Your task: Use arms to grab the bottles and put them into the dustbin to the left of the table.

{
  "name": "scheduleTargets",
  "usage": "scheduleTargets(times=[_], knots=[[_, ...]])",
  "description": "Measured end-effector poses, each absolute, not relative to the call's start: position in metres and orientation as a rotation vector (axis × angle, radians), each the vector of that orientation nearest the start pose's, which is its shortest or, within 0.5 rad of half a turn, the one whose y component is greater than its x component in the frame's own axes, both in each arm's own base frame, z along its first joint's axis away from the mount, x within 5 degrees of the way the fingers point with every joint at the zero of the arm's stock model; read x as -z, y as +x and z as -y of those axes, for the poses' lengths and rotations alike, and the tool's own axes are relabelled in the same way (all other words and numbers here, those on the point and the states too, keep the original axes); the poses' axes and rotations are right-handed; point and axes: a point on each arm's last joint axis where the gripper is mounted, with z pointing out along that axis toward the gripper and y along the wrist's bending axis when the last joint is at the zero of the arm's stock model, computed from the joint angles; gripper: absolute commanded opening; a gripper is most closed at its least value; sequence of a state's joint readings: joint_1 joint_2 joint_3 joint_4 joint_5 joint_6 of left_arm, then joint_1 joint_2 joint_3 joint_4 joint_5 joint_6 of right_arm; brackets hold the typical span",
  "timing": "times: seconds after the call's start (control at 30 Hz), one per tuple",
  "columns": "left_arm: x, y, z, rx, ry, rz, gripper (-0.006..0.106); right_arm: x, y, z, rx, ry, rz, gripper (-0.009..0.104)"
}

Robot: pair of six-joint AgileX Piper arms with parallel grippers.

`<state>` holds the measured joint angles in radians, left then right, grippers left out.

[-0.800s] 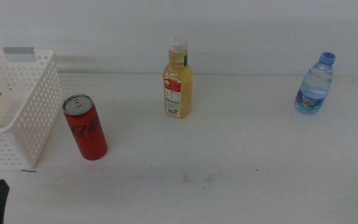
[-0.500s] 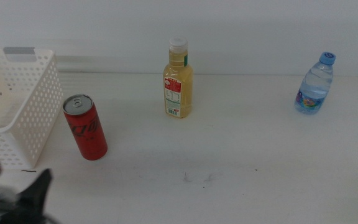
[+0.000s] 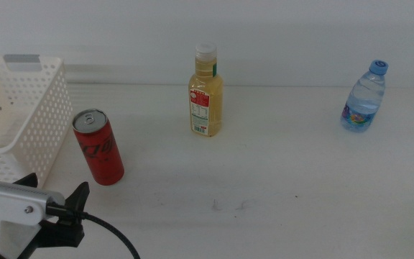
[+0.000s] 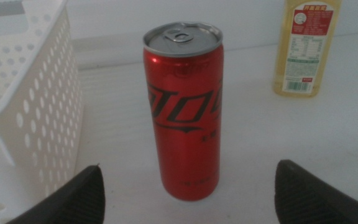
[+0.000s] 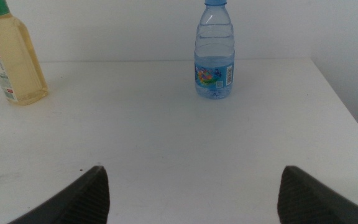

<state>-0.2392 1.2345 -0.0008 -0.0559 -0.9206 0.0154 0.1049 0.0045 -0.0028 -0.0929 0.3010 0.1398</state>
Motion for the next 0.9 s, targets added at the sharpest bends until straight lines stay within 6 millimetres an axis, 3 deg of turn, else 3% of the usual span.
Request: scheduleTargets(times=[0.47,0.9], knots=[[-0.158,0.159,0.038,0.173,0.2,-1.837,0.094,-0.187,0.055,-0.003,-0.088,-0.028,-1.786,0.089],[-0.128,0.226,0.053,0.15,0.196,-1.883,0.094,-0.187,0.055,-0.003,-0.088,-0.028,-1.786,0.089]])
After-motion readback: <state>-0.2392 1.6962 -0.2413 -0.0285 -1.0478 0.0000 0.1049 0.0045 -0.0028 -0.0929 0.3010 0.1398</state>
